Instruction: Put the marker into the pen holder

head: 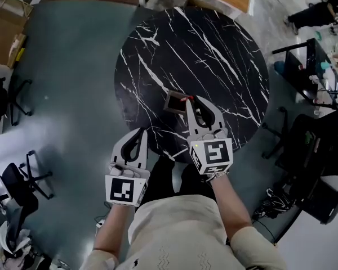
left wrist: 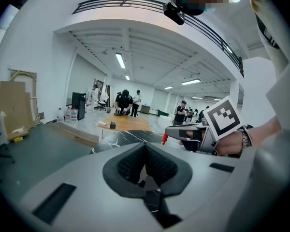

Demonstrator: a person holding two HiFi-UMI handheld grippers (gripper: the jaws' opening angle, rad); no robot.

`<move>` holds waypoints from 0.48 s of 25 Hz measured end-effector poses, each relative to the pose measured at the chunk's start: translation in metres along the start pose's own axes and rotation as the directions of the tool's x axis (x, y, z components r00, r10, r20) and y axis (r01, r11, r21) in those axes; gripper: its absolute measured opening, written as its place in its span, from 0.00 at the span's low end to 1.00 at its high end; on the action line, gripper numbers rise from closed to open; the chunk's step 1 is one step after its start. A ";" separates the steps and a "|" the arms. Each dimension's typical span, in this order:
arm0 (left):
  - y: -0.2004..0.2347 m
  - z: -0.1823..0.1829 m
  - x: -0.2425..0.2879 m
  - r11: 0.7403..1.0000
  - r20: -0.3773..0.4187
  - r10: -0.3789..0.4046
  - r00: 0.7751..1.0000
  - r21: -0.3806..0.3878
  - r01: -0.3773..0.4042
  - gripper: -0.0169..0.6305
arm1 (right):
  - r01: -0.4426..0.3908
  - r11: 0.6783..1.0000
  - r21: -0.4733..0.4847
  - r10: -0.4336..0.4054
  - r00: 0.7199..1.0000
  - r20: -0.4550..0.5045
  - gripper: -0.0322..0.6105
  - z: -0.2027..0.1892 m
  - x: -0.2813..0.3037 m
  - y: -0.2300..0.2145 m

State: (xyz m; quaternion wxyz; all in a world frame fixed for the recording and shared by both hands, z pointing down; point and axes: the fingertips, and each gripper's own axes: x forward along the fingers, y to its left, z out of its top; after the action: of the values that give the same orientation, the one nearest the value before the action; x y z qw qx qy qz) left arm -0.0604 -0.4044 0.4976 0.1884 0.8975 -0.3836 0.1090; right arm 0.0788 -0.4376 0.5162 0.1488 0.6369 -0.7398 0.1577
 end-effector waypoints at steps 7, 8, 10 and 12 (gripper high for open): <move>0.010 -0.014 0.012 1.000 -0.023 0.019 1.000 -0.014 -0.019 0.04 | -0.006 1.000 0.029 0.008 0.997 -0.074 0.14 -0.026 0.014 -0.006; 0.010 -0.017 0.012 1.000 -0.037 0.016 0.999 -0.003 -0.016 0.04 | 0.000 0.999 0.043 0.004 0.997 -0.079 0.14 -0.027 0.013 -0.008; 0.009 -0.022 0.012 1.000 -0.061 0.007 0.998 0.018 -0.006 0.04 | 0.017 0.998 0.067 -0.012 0.997 -0.070 0.14 -0.026 0.010 -0.015; 0.009 -0.023 0.014 1.000 -0.066 0.003 0.998 0.021 -0.002 0.04 | 0.035 0.997 0.075 -0.031 0.998 -0.054 0.14 -0.022 0.005 -0.019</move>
State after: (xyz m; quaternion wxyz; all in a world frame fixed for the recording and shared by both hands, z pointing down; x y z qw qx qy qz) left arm -0.0585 -0.4091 0.5257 0.1914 0.8948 -0.3771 0.1431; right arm 0.0975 -0.4353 0.5394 0.1467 0.6498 -0.7185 0.1999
